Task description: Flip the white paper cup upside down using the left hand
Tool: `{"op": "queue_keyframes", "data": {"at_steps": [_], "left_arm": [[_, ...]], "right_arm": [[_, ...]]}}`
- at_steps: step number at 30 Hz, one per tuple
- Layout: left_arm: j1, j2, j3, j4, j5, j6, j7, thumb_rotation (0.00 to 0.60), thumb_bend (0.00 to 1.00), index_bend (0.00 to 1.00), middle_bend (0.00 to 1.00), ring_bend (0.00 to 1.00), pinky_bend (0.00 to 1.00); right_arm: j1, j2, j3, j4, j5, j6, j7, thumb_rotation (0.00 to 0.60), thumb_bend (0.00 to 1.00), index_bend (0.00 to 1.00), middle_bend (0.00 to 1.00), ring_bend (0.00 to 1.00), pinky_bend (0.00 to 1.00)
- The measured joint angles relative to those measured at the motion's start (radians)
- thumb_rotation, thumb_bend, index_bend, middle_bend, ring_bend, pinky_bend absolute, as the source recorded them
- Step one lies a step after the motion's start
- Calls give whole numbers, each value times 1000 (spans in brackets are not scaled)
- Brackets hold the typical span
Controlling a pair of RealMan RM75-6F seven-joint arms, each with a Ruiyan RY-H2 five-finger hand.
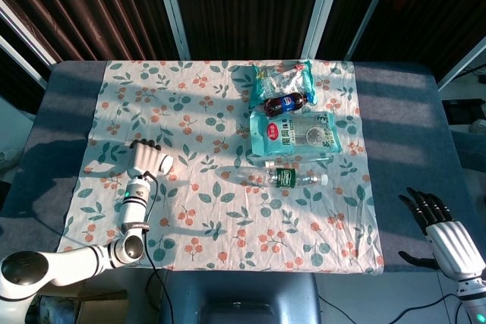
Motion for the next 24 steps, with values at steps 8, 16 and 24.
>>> {"op": "queue_keyframes", "data": {"at_steps": [8, 16, 24], "left_arm": [[24, 121, -40, -136, 5, -11, -110, 600, 401, 274, 192, 214, 341], [56, 209, -78, -210, -7, -82, -269, 600, 399, 274, 194, 215, 341], [92, 244, -110, -211, -33, -206, -474, 600, 398, 275, 193, 206, 339]], "right_arm": [[1, 0, 1, -2, 3, -4, -3, 600, 58, 0, 0, 0, 184], [5, 1, 0, -7, 6, -13, -8, 600, 57, 0, 0, 0, 184], [10, 3, 1, -10, 10, -23, -11, 600, 58, 0, 0, 0, 184]]}}
